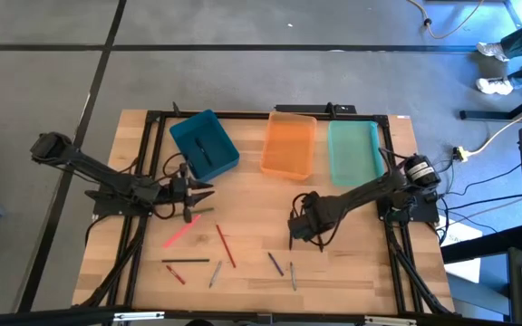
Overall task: Sort crayons/erasers/pens/pencils in bins
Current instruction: Put the right black pen into the blue bin
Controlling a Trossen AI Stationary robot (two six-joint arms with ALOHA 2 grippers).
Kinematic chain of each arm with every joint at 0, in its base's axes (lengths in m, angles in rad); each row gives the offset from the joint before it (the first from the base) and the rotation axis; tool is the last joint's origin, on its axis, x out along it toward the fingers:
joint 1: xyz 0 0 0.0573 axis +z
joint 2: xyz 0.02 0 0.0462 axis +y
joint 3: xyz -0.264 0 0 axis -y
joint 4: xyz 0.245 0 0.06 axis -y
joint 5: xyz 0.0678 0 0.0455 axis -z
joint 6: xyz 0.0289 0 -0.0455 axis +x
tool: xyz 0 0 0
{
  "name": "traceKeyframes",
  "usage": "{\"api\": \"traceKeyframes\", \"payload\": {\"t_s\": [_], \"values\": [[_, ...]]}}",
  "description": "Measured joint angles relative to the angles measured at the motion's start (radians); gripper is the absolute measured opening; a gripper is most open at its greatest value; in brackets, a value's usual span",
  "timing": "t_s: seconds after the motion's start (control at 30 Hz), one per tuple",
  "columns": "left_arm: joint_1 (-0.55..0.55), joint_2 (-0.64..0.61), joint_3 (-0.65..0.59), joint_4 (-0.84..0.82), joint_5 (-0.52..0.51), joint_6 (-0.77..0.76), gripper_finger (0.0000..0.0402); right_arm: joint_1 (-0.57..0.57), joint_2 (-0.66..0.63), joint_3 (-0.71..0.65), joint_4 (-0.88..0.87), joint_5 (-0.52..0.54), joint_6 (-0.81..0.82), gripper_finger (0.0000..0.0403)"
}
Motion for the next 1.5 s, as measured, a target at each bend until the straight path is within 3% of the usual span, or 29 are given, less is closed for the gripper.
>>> {"api": "traceKeyframes", "payload": {"t_s": [0.27,0.7,0.93,1.07,1.27,1.4,1.5], "values": [[0.000,0.128,0.033,0.070,0.000,-0.017,0.0128,0.012,0.000,-0.088,0.109,-0.087,-0.001,0.0206],[0.000,0.469,0.209,0.081,0.047,0.001,0.0131,0.010,-0.008,-0.238,0.398,-0.140,0.001,0.0206],[0.000,0.640,0.304,0.084,0.020,0.002,0.0131,0.010,-0.014,-0.291,0.448,-0.146,0.012,0.0201],[0.007,0.689,0.331,0.072,0.009,0.002,0.0131,0.010,-0.013,-0.295,0.476,-0.143,-0.005,0.0169],[0.007,0.691,0.333,0.032,-0.089,-0.029,0.0131,0.013,-0.013,-0.295,0.496,-0.103,-0.011,0.0089],[0.015,0.690,0.333,0.013,-0.097,-0.062,0.0131,0.012,-0.013,-0.295,0.501,-0.103,-0.035,0.0040],[0.024,0.690,0.333,-0.004,-0.099,-0.067,0.0131,0.012,-0.015,-0.286,0.493,-0.100,-0.072,0.0031]]}}
